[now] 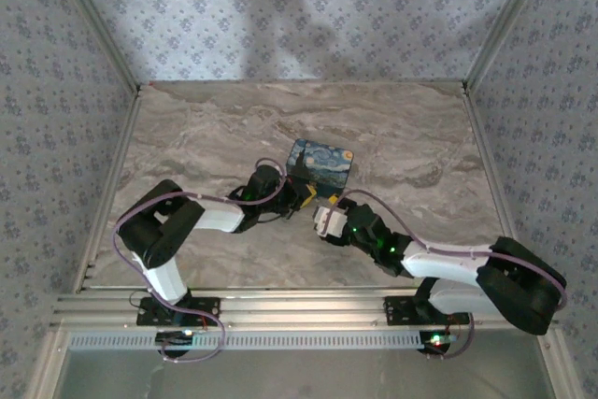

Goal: Unlock a padlock with a key

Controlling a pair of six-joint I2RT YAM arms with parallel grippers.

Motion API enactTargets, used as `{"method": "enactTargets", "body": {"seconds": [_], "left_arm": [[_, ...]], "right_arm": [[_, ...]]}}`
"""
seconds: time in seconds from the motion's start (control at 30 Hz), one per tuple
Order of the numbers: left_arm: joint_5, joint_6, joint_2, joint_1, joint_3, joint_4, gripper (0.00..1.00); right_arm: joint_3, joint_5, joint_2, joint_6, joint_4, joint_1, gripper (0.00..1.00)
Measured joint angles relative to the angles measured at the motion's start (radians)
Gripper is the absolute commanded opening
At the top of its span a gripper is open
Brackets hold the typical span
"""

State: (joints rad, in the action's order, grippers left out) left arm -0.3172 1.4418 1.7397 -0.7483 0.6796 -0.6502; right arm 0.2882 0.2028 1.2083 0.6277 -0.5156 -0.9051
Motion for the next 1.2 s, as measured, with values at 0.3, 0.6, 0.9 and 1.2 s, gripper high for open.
{"method": "enactTargets", "body": {"seconds": [0.3, 0.6, 0.9, 1.2], "left_arm": [[0.000, 0.000, -0.018, 0.000, 0.000, 0.004, 0.00], [-0.001, 0.000, -0.018, 0.000, 0.000, 0.004, 0.00], [-0.005, 0.000, -0.018, 0.000, 0.000, 0.004, 0.00], [-0.008, 0.003, -0.018, 0.000, 0.001, 0.004, 0.00]], "right_arm": [[0.001, 0.013, 0.095, 0.085, -0.089, 0.007, 0.61], [0.032, 0.002, 0.142, 0.095, -0.129, 0.034, 0.51], [0.057, 0.000, 0.196, 0.096, -0.164, 0.040, 0.39], [0.068, 0.004, 0.222, 0.096, -0.187, 0.043, 0.28]]}}
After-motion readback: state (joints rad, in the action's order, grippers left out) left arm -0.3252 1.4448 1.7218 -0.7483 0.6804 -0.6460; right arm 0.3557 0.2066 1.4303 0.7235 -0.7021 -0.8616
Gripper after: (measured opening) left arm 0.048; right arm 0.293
